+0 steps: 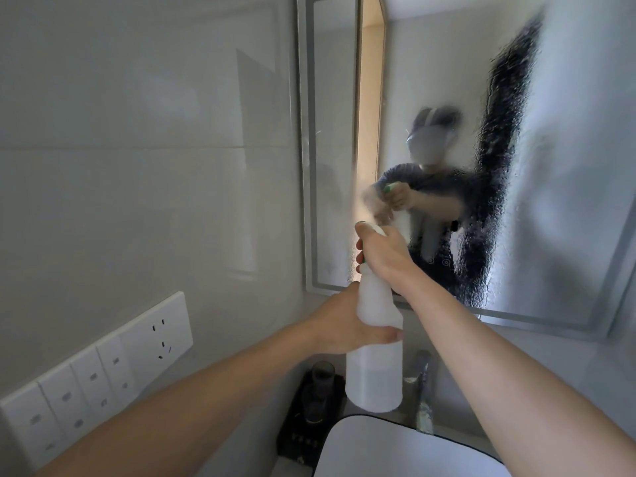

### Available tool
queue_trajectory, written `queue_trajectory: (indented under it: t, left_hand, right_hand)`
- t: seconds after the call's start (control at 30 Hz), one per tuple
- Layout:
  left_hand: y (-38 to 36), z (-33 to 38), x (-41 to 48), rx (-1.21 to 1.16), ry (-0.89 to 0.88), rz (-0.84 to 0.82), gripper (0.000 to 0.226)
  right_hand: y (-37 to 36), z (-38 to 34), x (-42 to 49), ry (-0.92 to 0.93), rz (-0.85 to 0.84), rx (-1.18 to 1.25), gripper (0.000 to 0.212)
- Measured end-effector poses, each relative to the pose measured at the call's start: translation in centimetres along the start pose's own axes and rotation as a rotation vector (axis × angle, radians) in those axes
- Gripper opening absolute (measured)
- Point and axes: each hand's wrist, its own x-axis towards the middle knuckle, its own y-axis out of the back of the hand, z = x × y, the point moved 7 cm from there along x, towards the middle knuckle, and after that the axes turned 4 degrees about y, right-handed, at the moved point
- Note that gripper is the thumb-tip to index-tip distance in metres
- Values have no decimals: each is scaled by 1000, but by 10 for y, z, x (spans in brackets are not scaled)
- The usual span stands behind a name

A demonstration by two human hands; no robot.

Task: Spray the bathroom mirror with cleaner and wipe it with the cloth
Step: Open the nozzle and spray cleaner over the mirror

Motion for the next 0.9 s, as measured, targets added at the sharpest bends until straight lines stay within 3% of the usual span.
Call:
queue_trajectory:
  t: [0.23,0.4,0.57,0.7,0.9]
  left_hand:
    - [28,25,6,89,-22,43,71]
    - [53,54,7,124,-65,75,44]
    - [55,66,10,125,-114,52,43]
    - [55,67,15,100,-105,70,50]
    - [57,81,22,225,-77,88,81]
  right_hand:
    - [9,-39,11,128,37,89,31]
    - [15,-69,23,142,46,99,35]
    - [16,-76,28,105,37,22,31]
    - [26,-79,32,135,75,69,35]
    - [45,-91,38,248,90,159,36]
